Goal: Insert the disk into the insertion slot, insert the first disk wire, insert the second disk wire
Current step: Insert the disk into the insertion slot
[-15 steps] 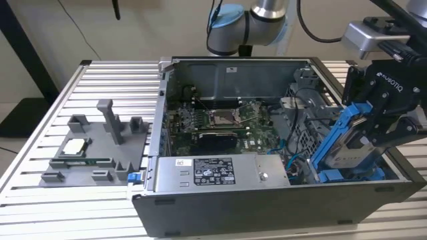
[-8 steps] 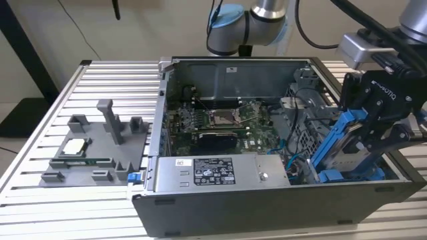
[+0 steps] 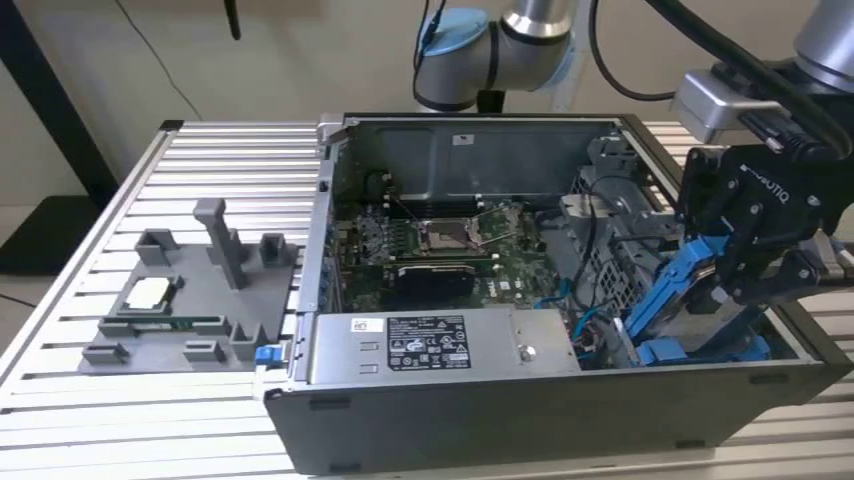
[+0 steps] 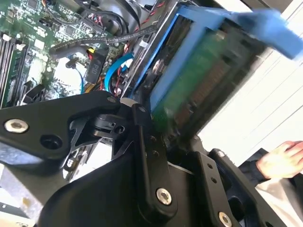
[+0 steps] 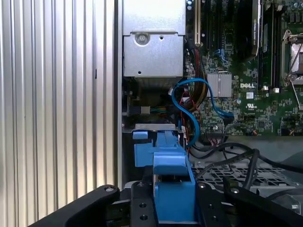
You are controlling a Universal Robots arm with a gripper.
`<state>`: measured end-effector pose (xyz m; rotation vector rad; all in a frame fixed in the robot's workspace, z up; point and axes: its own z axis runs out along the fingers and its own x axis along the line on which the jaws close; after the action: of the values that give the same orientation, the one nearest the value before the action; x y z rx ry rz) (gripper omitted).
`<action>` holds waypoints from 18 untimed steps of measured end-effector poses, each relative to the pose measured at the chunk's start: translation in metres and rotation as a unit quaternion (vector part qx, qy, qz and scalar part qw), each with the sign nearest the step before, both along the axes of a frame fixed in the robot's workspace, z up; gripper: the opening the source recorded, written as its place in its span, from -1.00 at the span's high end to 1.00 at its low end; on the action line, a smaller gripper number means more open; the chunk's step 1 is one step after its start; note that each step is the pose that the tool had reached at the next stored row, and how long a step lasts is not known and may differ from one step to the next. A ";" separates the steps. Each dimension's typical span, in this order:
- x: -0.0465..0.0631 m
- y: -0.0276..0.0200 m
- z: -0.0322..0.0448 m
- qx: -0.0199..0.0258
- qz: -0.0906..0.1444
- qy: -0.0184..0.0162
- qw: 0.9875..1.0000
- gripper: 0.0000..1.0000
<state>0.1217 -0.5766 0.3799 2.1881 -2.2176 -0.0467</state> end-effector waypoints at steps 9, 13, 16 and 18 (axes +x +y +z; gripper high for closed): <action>0.000 0.0001 0.0010 0.000 0.000 0.000 1.000 0.19; 0.000 0.0001 0.0013 0.000 0.000 0.000 1.000 0.24; 0.000 0.0000 0.0017 0.000 0.000 0.000 1.000 0.36; 0.000 0.0001 0.0019 0.000 0.000 0.000 1.000 0.33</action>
<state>0.1217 -0.5765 0.3817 2.1878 -2.2175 -0.0468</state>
